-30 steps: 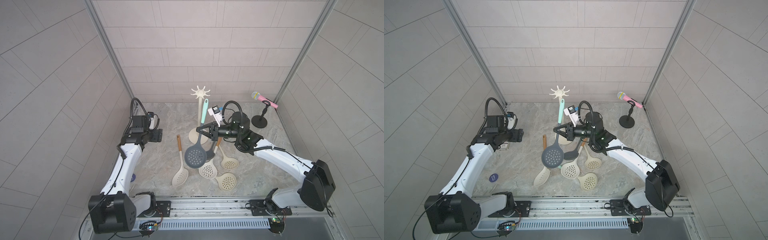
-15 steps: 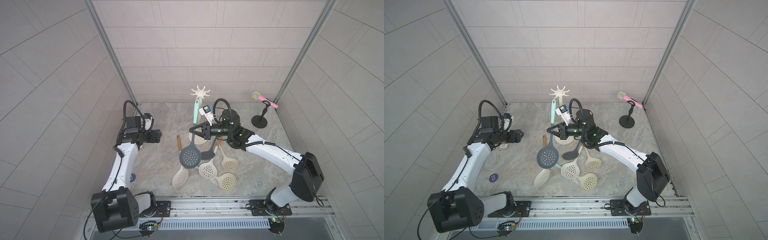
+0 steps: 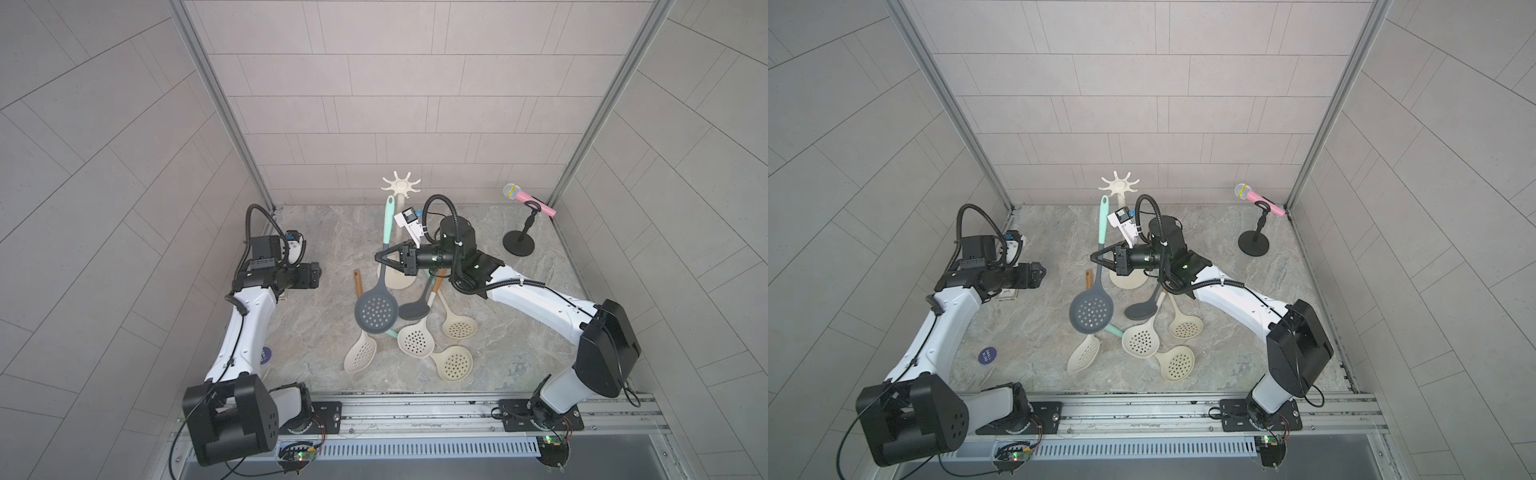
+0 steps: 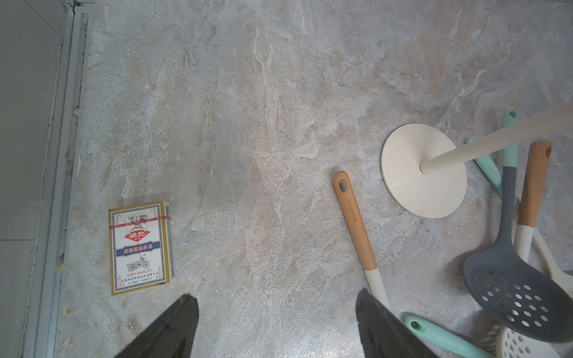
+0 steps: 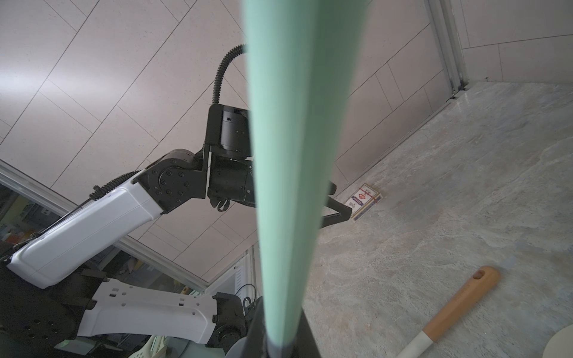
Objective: Hang the skimmer on the kitchen utensil rack
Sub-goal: Hang the skimmer on the rack.
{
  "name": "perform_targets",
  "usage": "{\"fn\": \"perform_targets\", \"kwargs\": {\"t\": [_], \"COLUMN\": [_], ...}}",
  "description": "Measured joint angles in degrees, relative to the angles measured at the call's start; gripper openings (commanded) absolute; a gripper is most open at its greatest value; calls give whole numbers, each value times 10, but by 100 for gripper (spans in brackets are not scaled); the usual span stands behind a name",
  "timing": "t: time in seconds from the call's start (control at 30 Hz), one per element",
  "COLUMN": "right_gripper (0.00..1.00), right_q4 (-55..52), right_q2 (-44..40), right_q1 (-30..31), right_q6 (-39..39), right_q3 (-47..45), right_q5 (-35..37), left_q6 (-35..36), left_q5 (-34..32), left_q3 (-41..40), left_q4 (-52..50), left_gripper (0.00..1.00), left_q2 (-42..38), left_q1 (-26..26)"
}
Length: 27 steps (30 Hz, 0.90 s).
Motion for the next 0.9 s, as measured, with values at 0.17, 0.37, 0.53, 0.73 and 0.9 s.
{"fn": "perform_targets", "kwargs": {"t": [0.17,0.37,0.53,0.73,0.9], "right_gripper": [0,0,0,0,0], "right_q4": [2,-2,-5,-5,-5], "right_q2": [3,19,20,20,20], "right_q1": [1,1,1,1,-1], "right_q6": [0,-3,-5,-7,-6], "right_q3": [5,19,20,20,20], "right_q5": [5,17,31,47,62], "left_q6": [0,1,2,3,4], "left_q5": [2,7,14,18,21], "left_q3": [-4,-12,-16,-17,-17], "left_q4": [0,0,0,0,0], "left_gripper": [86,86,86,86,86], "left_q2": [0,2,4,8,11], "left_q1": [3,14,17,20,21]}}
